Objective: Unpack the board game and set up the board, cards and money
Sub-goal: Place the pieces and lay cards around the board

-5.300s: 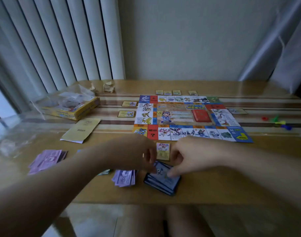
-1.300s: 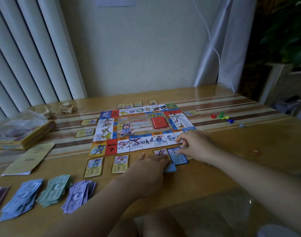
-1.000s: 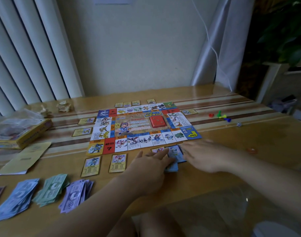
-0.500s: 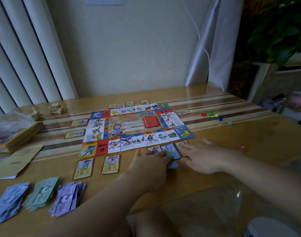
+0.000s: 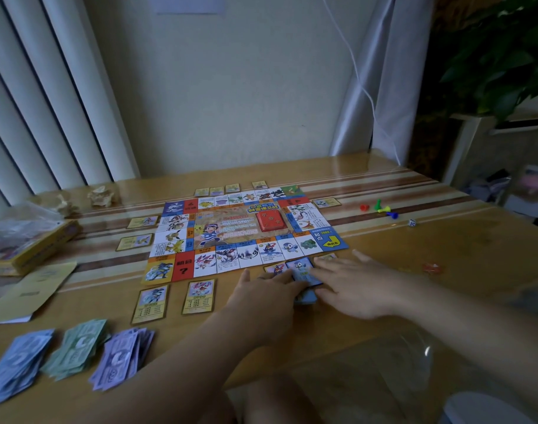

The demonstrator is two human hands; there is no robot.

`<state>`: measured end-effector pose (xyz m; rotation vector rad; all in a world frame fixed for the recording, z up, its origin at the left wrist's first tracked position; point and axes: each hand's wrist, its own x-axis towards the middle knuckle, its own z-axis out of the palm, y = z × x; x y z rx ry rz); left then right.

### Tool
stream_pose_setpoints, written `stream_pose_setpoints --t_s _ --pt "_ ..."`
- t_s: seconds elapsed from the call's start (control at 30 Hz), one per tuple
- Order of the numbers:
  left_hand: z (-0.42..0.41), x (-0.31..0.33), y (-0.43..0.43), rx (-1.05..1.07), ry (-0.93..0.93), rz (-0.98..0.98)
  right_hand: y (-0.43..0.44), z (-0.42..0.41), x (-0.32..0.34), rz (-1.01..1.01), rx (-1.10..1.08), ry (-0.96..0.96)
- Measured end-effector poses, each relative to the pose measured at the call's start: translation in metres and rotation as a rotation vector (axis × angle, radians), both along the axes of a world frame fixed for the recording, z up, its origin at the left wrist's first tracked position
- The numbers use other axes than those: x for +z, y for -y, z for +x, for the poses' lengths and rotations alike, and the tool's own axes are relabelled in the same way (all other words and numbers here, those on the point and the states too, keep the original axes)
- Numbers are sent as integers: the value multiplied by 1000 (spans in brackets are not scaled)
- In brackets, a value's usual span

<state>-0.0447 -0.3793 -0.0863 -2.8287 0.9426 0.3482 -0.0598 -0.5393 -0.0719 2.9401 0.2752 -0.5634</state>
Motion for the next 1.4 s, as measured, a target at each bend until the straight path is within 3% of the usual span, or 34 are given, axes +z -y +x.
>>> stream_pose_setpoints --t_s 1.4 --pt "-1 2 -5 -25 -13 -15 -1 0 -3 -2 -45 -27"
